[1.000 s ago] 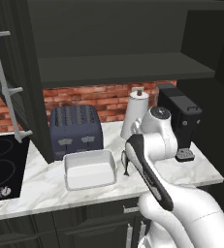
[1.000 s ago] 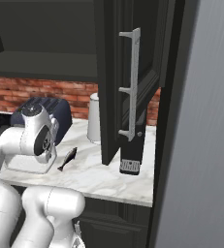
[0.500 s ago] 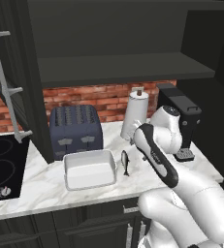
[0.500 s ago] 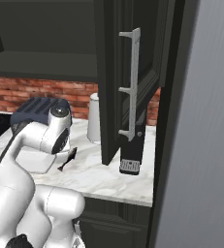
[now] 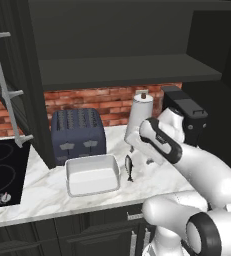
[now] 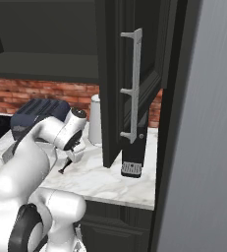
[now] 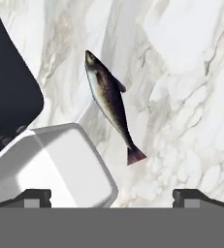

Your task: Retrieve the tupperware from the cabinet, then place the raw meat into the tupperware to avoid contamination.

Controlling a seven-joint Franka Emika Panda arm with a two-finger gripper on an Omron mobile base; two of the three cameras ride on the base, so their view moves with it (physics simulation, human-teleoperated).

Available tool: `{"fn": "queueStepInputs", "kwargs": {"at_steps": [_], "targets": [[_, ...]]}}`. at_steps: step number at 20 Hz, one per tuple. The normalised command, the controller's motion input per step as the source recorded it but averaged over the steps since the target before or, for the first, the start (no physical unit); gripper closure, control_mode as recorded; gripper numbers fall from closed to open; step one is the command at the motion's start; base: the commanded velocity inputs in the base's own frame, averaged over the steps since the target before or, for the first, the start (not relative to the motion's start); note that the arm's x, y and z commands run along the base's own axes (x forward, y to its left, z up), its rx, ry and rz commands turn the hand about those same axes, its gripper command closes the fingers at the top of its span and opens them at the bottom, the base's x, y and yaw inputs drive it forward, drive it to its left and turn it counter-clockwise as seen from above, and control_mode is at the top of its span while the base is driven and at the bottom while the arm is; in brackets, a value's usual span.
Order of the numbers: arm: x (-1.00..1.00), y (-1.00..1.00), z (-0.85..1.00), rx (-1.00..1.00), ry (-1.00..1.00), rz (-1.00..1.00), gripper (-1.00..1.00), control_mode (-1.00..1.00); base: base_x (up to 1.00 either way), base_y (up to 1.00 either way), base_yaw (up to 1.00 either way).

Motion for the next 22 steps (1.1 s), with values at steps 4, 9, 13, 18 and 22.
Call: {"fn": "queueStepInputs", "kwargs": {"at_steps": [4, 9, 13, 18, 22], "targets": [[0.2, 0.0, -0.08, -0.08, 0.02, 0.02, -1.0, -1.0, 0.0, 0.0, 0.0], [0.25, 0.0, -0.29, -0.19, 0.0, -0.01, -1.0, -1.0, 0.0, 0.0, 0.0], [0.24, 0.01, -0.17, -0.14, -0.01, -0.02, -1.0, -1.0, 0.0, 0.0, 0.0], [0.15, 0.01, -0.19, -0.01, 0.01, 0.0, -1.0, -1.0, 0.0, 0.0, 0.0], [0.19, 0.0, -0.34, 0.0, 0.05, 0.0, -1.0, -1.0, 0.0, 0.0, 0.0]]}}
